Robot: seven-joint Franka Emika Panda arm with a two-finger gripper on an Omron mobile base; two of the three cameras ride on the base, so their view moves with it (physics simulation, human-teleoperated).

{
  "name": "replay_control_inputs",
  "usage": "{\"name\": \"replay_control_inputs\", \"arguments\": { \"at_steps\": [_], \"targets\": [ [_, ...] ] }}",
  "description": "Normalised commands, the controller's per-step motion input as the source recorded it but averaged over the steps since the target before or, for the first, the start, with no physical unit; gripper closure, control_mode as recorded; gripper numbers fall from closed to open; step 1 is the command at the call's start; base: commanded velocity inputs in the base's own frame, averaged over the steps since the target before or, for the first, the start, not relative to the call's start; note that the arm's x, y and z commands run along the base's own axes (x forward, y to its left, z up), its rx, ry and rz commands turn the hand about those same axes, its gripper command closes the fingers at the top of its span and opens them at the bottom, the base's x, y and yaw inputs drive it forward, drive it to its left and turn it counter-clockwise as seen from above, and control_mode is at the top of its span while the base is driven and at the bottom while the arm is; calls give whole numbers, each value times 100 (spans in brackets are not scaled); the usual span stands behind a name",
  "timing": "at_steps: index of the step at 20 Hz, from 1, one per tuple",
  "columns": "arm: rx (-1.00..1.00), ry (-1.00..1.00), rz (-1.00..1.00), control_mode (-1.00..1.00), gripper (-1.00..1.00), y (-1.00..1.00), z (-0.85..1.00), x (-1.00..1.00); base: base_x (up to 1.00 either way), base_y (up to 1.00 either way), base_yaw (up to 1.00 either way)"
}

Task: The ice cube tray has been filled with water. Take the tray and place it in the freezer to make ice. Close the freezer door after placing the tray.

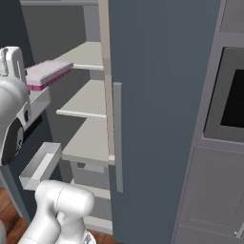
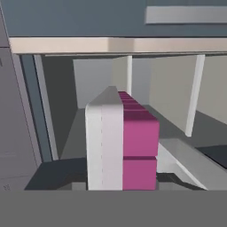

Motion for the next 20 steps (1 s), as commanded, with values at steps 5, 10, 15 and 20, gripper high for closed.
{"name": "replay_control_inputs", "arguments": {
  "at_steps": [5,10,15,20],
  "targets": [
    [0,-5,0,-100,100,0,0,25,0,0,0],
    [0,-8,0,-100,100,0,0,24,0,0,0],
    [0,-2,0,-100,100,0,0,19,0,0,0],
    [0,0,0,-100,100,0,2,15,0,0,0]
  ]
}}
